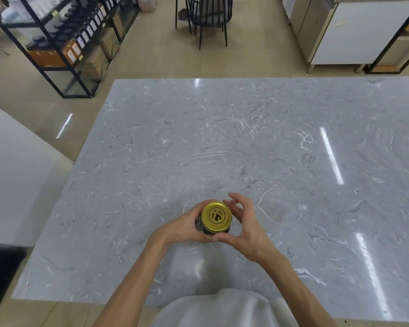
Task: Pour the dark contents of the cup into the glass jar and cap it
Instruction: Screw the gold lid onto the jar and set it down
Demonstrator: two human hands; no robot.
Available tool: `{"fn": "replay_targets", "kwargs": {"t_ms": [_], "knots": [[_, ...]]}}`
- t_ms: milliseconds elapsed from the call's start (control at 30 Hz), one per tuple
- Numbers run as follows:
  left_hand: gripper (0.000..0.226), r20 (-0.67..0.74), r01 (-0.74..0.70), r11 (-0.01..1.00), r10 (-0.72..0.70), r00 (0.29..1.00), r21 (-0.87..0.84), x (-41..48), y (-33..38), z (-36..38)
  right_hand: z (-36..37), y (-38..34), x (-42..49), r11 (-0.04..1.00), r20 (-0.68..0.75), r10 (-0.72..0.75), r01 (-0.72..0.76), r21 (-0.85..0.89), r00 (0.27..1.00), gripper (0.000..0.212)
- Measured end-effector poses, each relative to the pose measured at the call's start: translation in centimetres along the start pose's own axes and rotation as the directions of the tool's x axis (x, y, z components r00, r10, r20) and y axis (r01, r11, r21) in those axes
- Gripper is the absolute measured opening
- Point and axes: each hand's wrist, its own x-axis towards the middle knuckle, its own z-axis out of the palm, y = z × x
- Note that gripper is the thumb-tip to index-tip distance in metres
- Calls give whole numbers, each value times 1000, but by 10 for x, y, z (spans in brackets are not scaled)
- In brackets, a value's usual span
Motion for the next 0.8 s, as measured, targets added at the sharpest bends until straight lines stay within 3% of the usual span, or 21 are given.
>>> {"fn": "replay_targets", "kwargs": {"t_ms": [100, 267, 400, 567, 700, 800], "knots": [[97, -1, -14, 1000, 14, 1000, 2, -1, 1, 1, 2, -1, 1, 999, 67, -31, 33, -24, 997, 115], [92, -12, -17, 1000, 16, 1000, -11, -3, 3, 1, -4, 1, 2, 999, 48, -46, 45, 20, 998, 98], [94, 19, 13, 999, -12, 1000, -43, -1, 0, -1, 1, -5, 10, 921, 202, -229, 279, -270, 952, 78], [80, -24, 6, 998, -8, 1000, -64, -1, 2, -7, 21, -9, 24, 890, 63, -322, 324, -321, 945, 56], [75, -263, -63, 986, 20, 965, -155, -8, -3, 16, 40, -1, 23, 881, -110, -379, 322, -346, 919, 48], [76, -418, -115, 958, -6, 908, -264, -13, -14, 42, 53, 2, 19, 898, -192, -344, 263, -352, 919, 45]]}}
